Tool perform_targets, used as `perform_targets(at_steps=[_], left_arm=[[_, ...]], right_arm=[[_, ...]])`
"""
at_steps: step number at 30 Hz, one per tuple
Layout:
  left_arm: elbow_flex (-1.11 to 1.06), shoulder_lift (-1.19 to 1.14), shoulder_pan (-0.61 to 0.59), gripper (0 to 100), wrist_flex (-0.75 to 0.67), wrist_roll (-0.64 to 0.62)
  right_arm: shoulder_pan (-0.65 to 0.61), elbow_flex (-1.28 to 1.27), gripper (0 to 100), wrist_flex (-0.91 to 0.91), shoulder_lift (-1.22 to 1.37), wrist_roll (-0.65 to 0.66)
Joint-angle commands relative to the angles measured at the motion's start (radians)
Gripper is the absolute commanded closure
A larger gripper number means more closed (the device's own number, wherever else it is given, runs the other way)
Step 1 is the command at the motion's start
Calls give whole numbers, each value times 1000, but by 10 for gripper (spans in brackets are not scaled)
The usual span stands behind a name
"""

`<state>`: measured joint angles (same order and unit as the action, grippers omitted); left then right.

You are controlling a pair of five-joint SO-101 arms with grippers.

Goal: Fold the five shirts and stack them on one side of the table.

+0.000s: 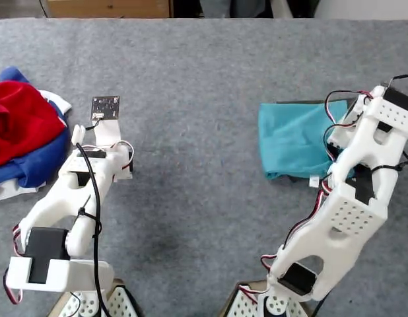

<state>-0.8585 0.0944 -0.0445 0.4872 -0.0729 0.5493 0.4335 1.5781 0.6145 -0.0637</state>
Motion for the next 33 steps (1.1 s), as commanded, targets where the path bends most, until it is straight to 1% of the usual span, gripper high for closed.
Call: perform_targets(at_steps=[1, 6, 11, 20, 24, 28, 33], left_arm=[[28, 38, -12, 970, 8, 2], [28, 38, -12, 970, 8, 2], [28, 38, -12, 970, 8, 2], [28, 38, -12, 970, 8, 2], [28, 38, -12, 970, 8, 2], [28, 38, -12, 970, 8, 2], [28, 38, -12, 970, 8, 2]], right_arm=[[15, 47, 977, -12, -5, -9], [12, 99, 963, -5, -12, -9], [-18, 199, 985, 35, -13, -6], [-121, 584, 985, 114, -12, 2], [-184, 727, 985, 160, -7, 78], [-239, 750, 985, 180, -7, 135], [-247, 754, 985, 175, -5, 140]])
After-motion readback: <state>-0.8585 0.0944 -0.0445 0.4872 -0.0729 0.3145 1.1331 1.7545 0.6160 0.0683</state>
